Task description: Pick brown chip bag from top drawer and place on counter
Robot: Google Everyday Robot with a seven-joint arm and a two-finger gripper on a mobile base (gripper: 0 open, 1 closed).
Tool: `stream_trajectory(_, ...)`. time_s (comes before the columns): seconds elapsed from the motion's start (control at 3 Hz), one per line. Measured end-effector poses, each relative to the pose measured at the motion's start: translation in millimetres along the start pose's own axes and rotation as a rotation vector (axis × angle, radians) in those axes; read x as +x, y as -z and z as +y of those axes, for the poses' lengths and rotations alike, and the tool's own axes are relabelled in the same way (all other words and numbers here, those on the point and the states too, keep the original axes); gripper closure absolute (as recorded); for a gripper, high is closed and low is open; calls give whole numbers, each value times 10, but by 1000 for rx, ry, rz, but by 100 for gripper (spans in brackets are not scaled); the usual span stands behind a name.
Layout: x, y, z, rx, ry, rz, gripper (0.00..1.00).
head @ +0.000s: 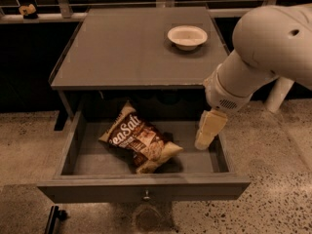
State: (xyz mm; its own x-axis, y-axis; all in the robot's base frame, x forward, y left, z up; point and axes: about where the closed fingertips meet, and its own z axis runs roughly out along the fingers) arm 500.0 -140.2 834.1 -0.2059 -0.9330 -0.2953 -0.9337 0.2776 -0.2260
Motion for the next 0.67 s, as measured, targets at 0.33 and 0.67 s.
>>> stream_trajectory(0.33,-153,-463,253,-84,19,-39,0)
stream_trajectory(0.67,-389,-891,518,-128,59,-70,0)
